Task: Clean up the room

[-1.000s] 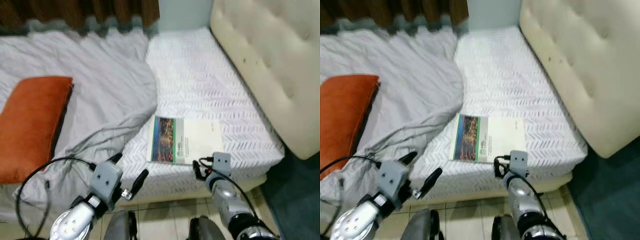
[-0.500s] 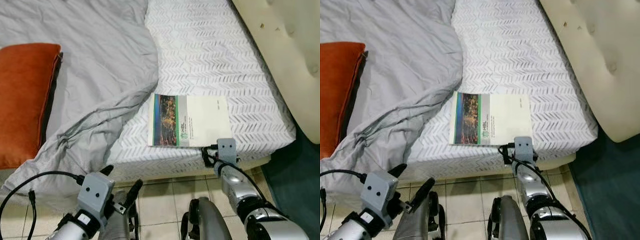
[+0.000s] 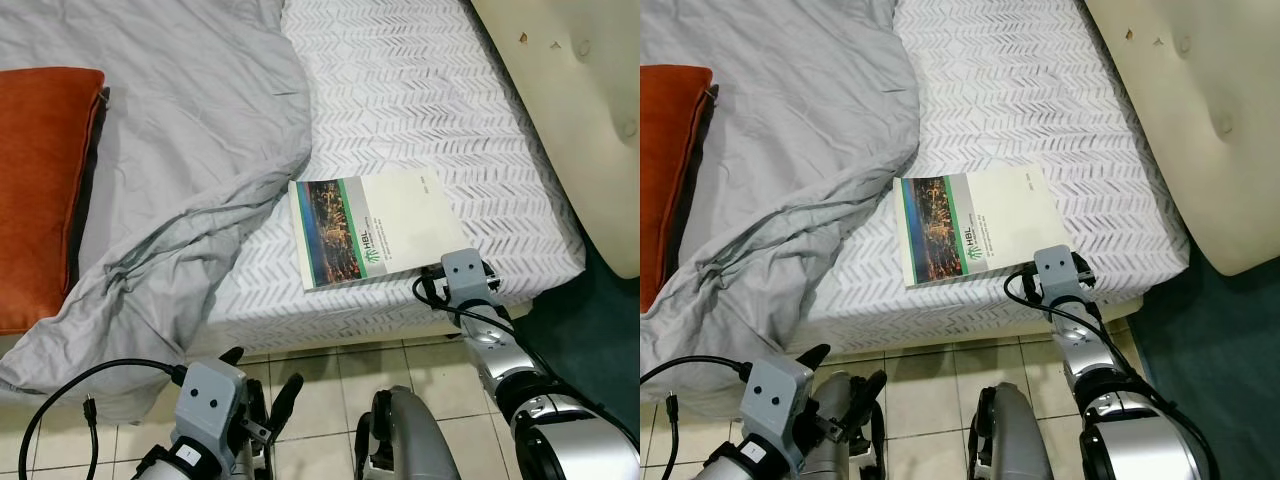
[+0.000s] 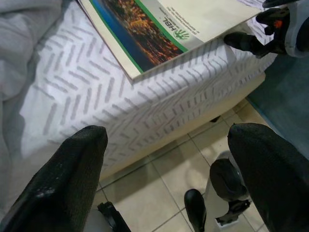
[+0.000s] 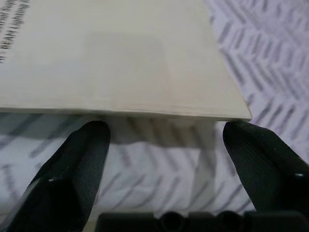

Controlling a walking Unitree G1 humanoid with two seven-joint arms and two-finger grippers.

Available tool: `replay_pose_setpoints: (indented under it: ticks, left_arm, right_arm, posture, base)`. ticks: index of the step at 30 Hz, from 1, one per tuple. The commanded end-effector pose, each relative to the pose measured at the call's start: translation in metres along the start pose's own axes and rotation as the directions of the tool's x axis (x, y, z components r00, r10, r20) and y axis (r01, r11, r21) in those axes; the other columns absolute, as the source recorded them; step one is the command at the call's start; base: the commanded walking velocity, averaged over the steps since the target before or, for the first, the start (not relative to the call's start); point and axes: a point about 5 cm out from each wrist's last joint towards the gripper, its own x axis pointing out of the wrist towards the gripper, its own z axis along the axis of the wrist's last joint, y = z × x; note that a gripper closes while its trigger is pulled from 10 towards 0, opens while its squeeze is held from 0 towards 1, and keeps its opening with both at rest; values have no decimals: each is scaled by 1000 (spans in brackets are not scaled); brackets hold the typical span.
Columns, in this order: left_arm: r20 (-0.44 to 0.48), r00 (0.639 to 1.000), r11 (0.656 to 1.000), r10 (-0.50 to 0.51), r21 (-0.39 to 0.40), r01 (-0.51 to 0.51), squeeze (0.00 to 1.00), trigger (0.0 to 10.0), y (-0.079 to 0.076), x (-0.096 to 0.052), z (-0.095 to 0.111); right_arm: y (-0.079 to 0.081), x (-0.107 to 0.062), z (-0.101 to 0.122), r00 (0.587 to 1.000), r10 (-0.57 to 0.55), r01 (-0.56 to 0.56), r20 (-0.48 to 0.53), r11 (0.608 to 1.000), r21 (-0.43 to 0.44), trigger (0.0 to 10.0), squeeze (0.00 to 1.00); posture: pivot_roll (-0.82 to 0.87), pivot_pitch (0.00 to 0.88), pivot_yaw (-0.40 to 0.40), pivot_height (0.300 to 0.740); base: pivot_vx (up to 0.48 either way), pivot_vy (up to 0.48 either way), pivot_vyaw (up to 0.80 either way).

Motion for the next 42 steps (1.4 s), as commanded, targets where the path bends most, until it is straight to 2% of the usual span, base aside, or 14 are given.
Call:
replay_pose_setpoints:
  ticks: [1, 3, 7, 10, 14, 15, 16, 19, 20, 26, 32, 33, 37, 42]
  left_arm:
    - [-21, 1000, 1000, -10, -10, 10, 0, 10000, -6, -5, -3]
    - [-24, 1000, 1000, -9, -10, 9, 0, 10000, -6, -5, -4]
    - [-37, 999, 1000, 2, -8, -2, 0, 10000, -6, -5, -10]
    - [-43, 999, 1000, 9, 1, -9, 0, 10000, -7, -4, -12]
    - [-52, 999, 1000, 16, 2, -16, 0, 10000, -7, 7, -27]
    - [-49, 999, 1000, 14, 4, -14, 0, 10000, -6, 10, -28]
    - [-45, 999, 1000, 11, 11, -11, 0, 10000, -5, 17, -31]
    - [-46, 999, 1000, 11, 13, -11, 0, 10000, -5, 20, -33]
    - [-56, 998, 999, 29, 25, -27, 0, 10000, 2, 34, -42]
    - [-4, 998, 998, 58, 39, -58, 0, 10000, 22, 64, -40]
    - [57, 993, 992, 104, 60, -107, 0, 10000, 42, 92, -30]
    - [67, 991, 991, 114, 57, -118, 0, 10000, 45, 96, -30]
    - [97, 977, 981, 191, 19, -193, 0, 10000, 54, 99, -30]
    - [97, 956, 961, 277, -39, -274, 0, 10000, 57, 98, -35]
  right_arm:
    - [5, -5, -14, 999, 18, -17, -47, 999, 31, 10000, 0]
    - [10, -6, -14, 998, 32, -30, -50, 998, 51, 10000, 0]
    - [35, -14, -31, 987, 80, -45, -142, 971, 234, 10000, 0]
    - [47, -20, -41, 978, 102, -43, -183, 952, 303, 10000, 0]
    - [60, -32, -49, 981, 116, -45, -153, 912, 407, 10000, 0]
    - [59, -33, -47, 986, 107, -44, -131, 910, 413, 10000, 118]
    - [56, -36, -41, 993, 87, -47, -75, 904, 426, 10000, 1000]
    - [55, -37, -39, 995, 82, -49, -57, 901, 431, 10000, 1000]
    - [48, -47, -36, 999, 53, -47, -2, 911, 409, 10000, 1000]
    - [27, -75, -38, 996, -13, -19, 88, 935, 354, 10000, 1000]
    - [13, -93, -49, 995, -18, -13, 97, 950, 311, 10000, 1000]
    - [9, -97, -49, 995, -30, -2, 100, 954, 300, 10000, 0]
    - [-1, -110, -40, 984, -67, 15, 167, 956, 293, 10000, 0]
    - [-11, -122, -47, 984, -112, 65, 138, 949, 308, 10000, 0]
  posture:
    - [126, 522, -79, 650]
    - [126, 520, -81, 650]
    - [126, 501, -102, 650]
    - [126, 481, -108, 650]
    - [95, 374, -125, 650]
    - [85, 341, -126, 650]
    - [65, 279, -124, 650]
    - [65, 279, -124, 650]
    - [27, 154, -113, 650]
    - [-7, 1, -85, 650]
    - [-41, 0, -50, 650]
    - [-49, 0, -44, 650]
    - [-79, 0, -31, 650]
    - [-75, 0, -31, 650]
  base:
    - [0, 0, 0]
    - [0, 0, 0]
    - [0, 0, 0]
    - [0, 0, 0]
    - [0, 0, 0]
    - [0, 0, 0]
    - [0, 0, 0]
    - [0, 0, 0]
    - [0, 0, 0]
    - [0, 0, 0]
    - [0, 0, 0]
    - [0, 0, 0]
    - [0, 0, 0]
    - [0, 0, 0]
